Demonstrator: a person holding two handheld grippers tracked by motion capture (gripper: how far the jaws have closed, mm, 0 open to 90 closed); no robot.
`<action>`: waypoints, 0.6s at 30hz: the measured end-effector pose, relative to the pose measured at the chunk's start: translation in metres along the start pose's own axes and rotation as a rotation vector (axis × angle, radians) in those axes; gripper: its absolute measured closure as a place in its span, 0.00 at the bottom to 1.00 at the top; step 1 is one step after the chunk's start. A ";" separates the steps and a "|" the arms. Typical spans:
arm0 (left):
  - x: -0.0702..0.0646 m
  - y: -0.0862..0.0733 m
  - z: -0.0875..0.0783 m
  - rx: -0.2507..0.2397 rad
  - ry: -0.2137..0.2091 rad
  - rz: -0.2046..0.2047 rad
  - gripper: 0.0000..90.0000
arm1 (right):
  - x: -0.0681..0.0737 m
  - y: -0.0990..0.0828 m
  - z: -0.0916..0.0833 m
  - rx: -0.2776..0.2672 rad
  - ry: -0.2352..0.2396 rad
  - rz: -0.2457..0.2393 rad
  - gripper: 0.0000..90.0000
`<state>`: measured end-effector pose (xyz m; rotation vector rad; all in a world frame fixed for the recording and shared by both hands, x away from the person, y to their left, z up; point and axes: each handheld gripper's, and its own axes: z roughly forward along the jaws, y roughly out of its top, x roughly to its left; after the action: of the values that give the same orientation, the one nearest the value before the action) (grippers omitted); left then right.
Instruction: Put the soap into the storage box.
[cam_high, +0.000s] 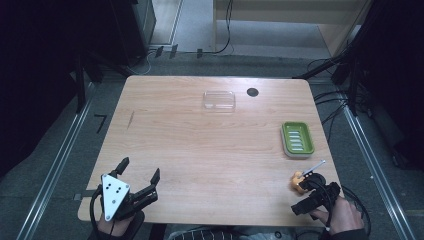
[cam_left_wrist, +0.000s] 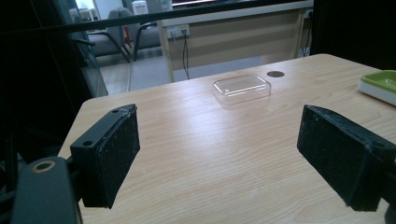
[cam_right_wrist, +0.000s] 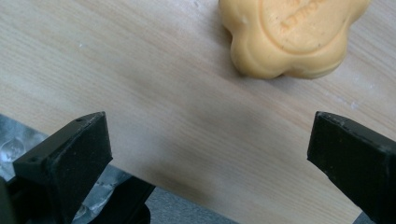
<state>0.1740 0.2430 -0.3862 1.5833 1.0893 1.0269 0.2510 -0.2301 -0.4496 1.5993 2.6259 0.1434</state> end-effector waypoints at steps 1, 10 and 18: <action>0.000 0.000 0.000 0.000 0.000 -0.001 0.15 | 0.000 0.001 0.001 0.002 -0.002 0.001 0.00; 0.000 0.000 0.000 0.000 -0.001 0.000 0.15 | -0.004 0.009 0.005 0.014 -0.005 -0.001 0.00; 0.000 0.000 0.000 0.000 -0.002 0.001 0.15 | -0.011 0.016 0.007 0.023 -0.005 0.003 0.00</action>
<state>0.1741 0.2431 -0.3862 1.5846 1.0878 1.0255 0.2712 -0.2320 -0.4549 1.6084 2.6311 0.1100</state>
